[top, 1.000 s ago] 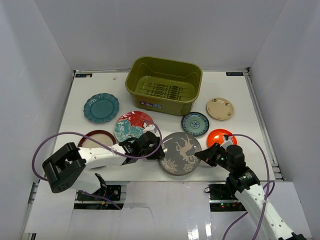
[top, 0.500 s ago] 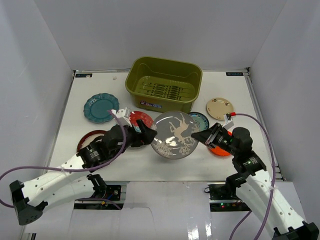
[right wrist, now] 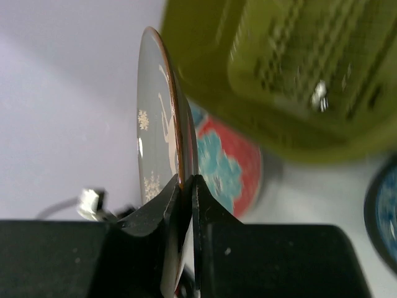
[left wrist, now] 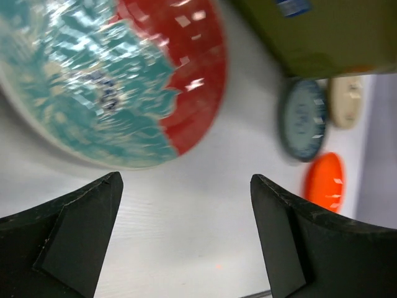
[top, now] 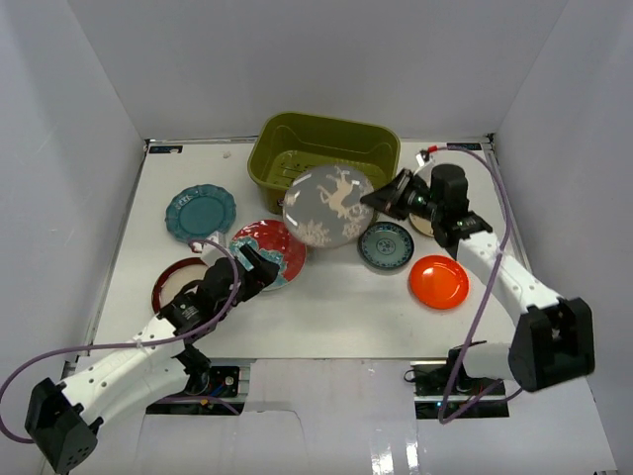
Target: Place the plates into the plastic bin on the countertop
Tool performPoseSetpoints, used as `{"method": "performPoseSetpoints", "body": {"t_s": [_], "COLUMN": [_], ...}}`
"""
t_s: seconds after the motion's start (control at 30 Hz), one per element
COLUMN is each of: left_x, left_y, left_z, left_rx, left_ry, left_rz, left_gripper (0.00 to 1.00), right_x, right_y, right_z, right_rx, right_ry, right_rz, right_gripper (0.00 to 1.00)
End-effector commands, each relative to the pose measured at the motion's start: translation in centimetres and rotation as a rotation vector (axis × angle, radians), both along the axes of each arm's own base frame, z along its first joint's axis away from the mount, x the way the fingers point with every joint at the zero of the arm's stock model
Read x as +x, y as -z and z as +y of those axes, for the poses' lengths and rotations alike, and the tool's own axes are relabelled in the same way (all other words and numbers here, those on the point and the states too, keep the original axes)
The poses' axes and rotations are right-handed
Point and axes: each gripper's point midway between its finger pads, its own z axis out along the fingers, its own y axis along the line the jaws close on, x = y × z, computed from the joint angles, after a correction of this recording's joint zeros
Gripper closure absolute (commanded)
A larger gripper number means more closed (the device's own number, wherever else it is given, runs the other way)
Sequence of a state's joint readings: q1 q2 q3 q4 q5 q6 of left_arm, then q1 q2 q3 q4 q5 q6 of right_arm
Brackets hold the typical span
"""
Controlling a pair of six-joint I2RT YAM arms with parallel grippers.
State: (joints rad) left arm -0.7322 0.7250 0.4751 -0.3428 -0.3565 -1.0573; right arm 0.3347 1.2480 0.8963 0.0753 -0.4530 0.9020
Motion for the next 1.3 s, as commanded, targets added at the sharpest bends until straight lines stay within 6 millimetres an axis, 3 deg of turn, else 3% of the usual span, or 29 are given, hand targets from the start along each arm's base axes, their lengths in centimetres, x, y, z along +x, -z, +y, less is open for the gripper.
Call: {"method": "performPoseSetpoints", "body": {"t_s": [0.0,0.1,0.2,0.3,0.33,0.47,0.53,0.63,0.73,0.93,1.03,1.07,1.17,1.2,1.27], "left_x": [-1.1,-1.1,-0.7,-0.9,-1.1,-1.4,-1.3,-0.9,-0.5,-0.2,-0.2,0.0,0.3,0.3,0.7], "left_y": [4.4,4.6,3.0,3.7,4.4,6.3,6.9,7.3,7.6,9.1,9.9,9.9,10.1,10.2,10.4], "left_z": [2.0,2.3,2.4,2.6,2.6,2.9,3.2,3.4,3.4,3.5,4.0,4.2,4.5,4.7,4.8], "left_rx": [0.091,0.084,0.065,0.102,0.117,0.106,0.100,0.082,0.066,0.044,0.050,0.048,0.044,0.045,0.039], "left_ry": [-0.061,-0.076,-0.076,-0.079,-0.079,-0.118,-0.149,-0.192,-0.219,-0.261,-0.286,-0.301,-0.332,-0.340,-0.361], "left_rz": [0.131,0.137,0.082,0.115,0.142,0.193,0.204,0.207,0.207,0.222,0.231,0.224,0.210,0.209,0.199], "left_gripper": [0.06,0.06,0.05,0.05,0.05,0.05,0.04,0.03,0.03,0.03,0.02,0.02,0.03,0.02,0.03], "right_x": [6.0,7.1,8.2,10.7,11.4,16.4,17.7,20.3,21.3,23.6,23.7,23.7,23.7,23.4,23.3], "right_y": [-15.2,-16.4,-17.0,-15.7,-16.5,-12.1,-12.1,-8.1,-6.2,0.1,2.4,3.2,4.2,4.7,4.4], "right_z": [-0.4,0.3,0.1,0.1,0.2,0.3,0.3,0.4,0.8,2.5,3.0,2.8,2.7,2.7,2.2], "right_rx": [0.211,0.298,0.296,0.268,0.265,0.109,0.068,-0.018,-0.067,-0.175,-0.206,-0.234,-0.306,-0.330,-0.364], "right_ry": [0.070,0.018,0.040,0.063,0.064,0.116,0.130,0.142,0.141,0.115,0.102,0.110,0.126,0.123,0.146], "right_rz": [-0.434,-0.417,-0.431,-0.398,-0.421,-0.384,-0.405,-0.358,-0.345,-0.258,-0.219,-0.204,-0.205,-0.190,-0.195], "right_gripper": [0.92,0.92,0.92,0.92,0.92,0.92,0.92,0.92,0.92,0.92,0.92,0.89,0.54,0.38,0.26]}}
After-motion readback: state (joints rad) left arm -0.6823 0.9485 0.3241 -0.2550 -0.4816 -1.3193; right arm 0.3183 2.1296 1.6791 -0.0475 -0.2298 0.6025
